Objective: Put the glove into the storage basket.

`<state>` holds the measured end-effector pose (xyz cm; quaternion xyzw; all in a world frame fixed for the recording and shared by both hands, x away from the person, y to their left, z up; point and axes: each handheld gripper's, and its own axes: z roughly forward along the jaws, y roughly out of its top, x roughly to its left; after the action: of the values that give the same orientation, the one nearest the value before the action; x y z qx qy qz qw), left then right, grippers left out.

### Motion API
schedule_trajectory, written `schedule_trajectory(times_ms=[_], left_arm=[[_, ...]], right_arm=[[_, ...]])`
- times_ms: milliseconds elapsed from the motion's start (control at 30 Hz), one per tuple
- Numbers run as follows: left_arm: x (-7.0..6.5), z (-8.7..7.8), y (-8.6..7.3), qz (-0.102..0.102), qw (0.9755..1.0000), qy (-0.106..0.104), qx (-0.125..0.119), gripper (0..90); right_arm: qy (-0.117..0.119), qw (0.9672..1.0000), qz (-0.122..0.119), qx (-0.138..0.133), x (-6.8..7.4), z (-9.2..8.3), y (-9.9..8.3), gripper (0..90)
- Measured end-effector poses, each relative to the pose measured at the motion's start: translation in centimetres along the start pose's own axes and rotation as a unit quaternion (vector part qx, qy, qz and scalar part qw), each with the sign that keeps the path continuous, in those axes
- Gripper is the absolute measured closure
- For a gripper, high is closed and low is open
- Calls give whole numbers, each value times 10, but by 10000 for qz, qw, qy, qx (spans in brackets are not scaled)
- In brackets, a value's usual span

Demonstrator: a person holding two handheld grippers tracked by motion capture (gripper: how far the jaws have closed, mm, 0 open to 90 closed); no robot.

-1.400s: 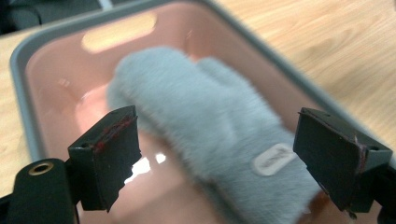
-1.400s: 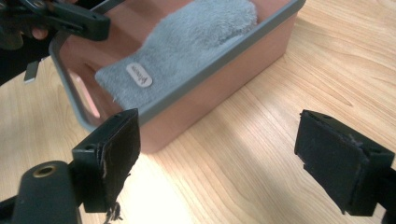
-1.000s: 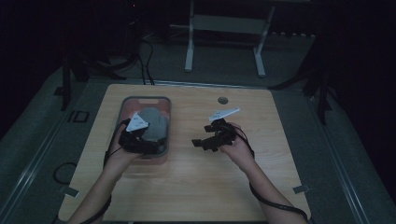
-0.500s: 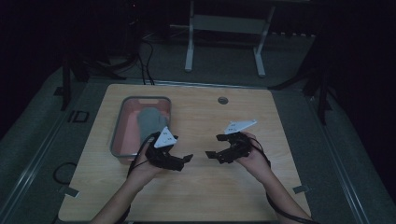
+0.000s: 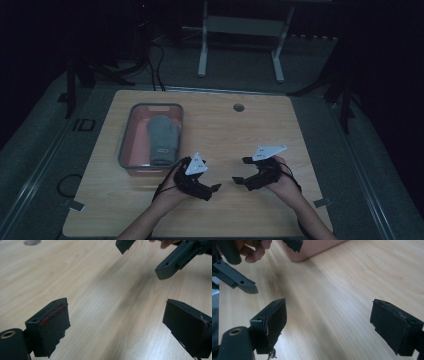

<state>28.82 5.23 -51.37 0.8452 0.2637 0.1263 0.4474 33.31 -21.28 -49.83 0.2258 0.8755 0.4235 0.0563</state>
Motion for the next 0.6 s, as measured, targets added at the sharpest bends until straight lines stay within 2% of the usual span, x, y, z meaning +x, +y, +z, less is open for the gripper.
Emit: schedule_trajectory(times_ms=[67, 233, 367, 600], left_arm=[[-2, 5, -4, -27, 10000, -63, 15, 71], [-8, 17, -13, 149, 9998, -96, 110, 71], [-10, 21, -17, 173, 9996, -200, 85, 71], [-12, 23, -20, 180, 9996, -226, 65, 71]], right_arm=[[-50, 10000, 40, 13, -1, -1, -8, 136], [-142, 9997, 163, 99, -4, -1, -27, 136], [-200, 9995, 253, 58, -7, -5, -43, 137], [-517, 9982, 298, 110, -9, -17, -70, 138]])
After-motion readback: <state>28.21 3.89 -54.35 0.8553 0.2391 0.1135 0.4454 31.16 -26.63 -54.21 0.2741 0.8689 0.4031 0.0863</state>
